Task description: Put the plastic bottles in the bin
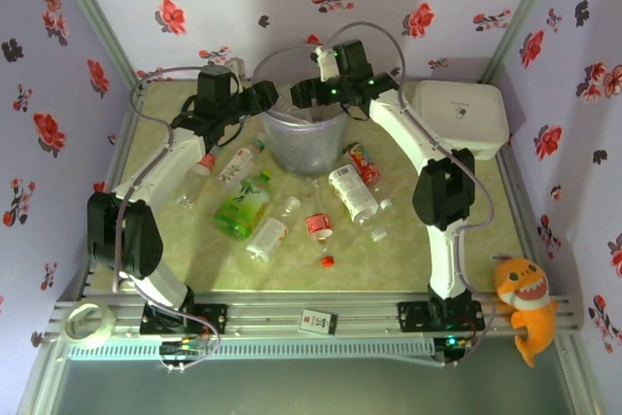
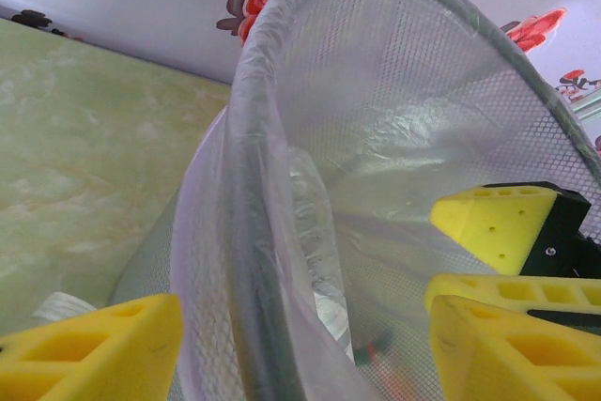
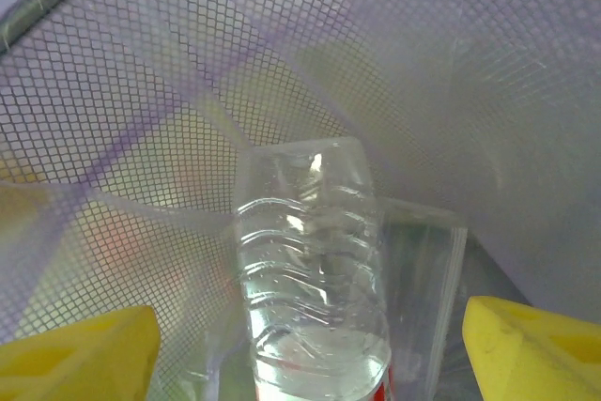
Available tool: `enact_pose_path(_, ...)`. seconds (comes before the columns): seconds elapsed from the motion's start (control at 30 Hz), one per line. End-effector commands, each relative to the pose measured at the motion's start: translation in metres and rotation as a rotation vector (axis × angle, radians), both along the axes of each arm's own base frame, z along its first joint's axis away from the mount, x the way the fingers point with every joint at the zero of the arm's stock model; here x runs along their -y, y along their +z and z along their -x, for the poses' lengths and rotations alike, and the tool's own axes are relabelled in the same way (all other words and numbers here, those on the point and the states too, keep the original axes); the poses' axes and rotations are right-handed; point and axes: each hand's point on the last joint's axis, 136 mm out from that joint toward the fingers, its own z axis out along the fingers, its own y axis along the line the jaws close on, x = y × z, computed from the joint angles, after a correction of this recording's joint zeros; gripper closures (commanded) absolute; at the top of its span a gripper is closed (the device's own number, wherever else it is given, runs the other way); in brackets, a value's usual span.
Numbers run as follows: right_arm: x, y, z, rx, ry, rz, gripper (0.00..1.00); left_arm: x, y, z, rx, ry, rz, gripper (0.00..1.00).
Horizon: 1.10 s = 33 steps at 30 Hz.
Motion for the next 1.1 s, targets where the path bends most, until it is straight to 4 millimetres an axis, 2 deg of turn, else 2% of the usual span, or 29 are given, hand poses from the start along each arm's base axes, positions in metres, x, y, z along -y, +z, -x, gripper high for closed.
enact_pose_path(0.0, -0.003, -0.007, -0.001, -0.011, 0.009, 0.011, 0.16, 0.007, -0.012, 0.003, -0.038, -0.024, -0.021, 0.29)
enact_pose_path(0.13, -0.003, 0.009, 0.001, 0.006, 0.005, -0.002, 0.16, 0.007, -0.012, 0.003, -0.038, -0.026, -0.024, 0.29)
enact_pose_path(0.33, 0.009, 0.066, 0.009, 0.096, -0.044, -0.044, 0.16, 0.006, -0.013, 0.002, -0.039, -0.025, -0.026, 0.29)
enact_pose_path(0.53, 0.026, 0.121, 0.034, 0.176, -0.059, -0.083, 0.16, 0.008, -0.013, 0.002, -0.038, -0.028, -0.024, 0.29)
enact_pose_path(0.7, 0.048, 0.149, 0.058, 0.223, -0.092, -0.086, 0.16, 0.008, -0.013, 0.002, -0.038, -0.03, -0.024, 0.29)
enact_pose_path(0.83, 0.078, 0.154, 0.071, 0.223, -0.157, -0.043, 0.16, 0.009, -0.013, 0.001, -0.039, -0.032, -0.024, 0.29)
enact_pose_path(1.0, 0.123, 0.131, 0.079, 0.151, -0.245, 0.029, 0.17, 0.01, -0.011, 0.002, -0.032, -0.036, -0.017, 0.29)
enact_pose_path(1.07, 0.142, 0.116, 0.082, 0.112, -0.29, 0.037, 0.17, 0.01, -0.01, 0.001, -0.028, -0.035, -0.011, 0.29)
